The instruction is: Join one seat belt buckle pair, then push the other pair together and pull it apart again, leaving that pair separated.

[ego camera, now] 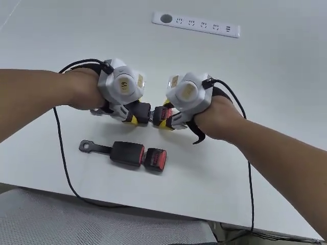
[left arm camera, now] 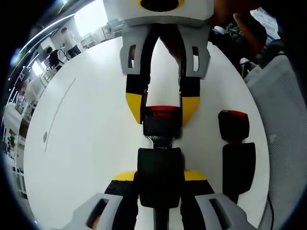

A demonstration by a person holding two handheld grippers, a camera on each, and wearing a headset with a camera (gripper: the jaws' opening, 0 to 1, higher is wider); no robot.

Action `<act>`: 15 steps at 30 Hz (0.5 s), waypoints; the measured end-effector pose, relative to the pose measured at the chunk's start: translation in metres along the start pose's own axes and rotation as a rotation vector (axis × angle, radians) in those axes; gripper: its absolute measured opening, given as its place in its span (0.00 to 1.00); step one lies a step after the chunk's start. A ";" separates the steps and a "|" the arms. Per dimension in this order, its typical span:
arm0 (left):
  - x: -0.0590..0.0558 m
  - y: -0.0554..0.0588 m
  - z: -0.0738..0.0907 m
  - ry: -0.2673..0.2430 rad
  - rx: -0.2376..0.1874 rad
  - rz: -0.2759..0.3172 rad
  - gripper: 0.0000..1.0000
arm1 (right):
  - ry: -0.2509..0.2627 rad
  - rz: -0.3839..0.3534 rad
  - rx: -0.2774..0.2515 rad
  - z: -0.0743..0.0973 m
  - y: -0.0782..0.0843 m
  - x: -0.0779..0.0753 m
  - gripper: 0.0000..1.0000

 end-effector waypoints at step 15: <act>-0.001 0.002 0.000 -0.009 -0.014 0.013 0.34 | 0.011 -0.024 -0.028 0.006 0.017 0.004 0.33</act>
Point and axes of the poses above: the centre of the closed fingertips' face, and the gripper's own axes: z roughly backward along the fingers, x roughly to its left, y roughly out of its underside, the point moved 9 cm from there along z, roughly backward along the fingers, and after that the axes turned 10 degrees about -y, right-handed, at the moved point
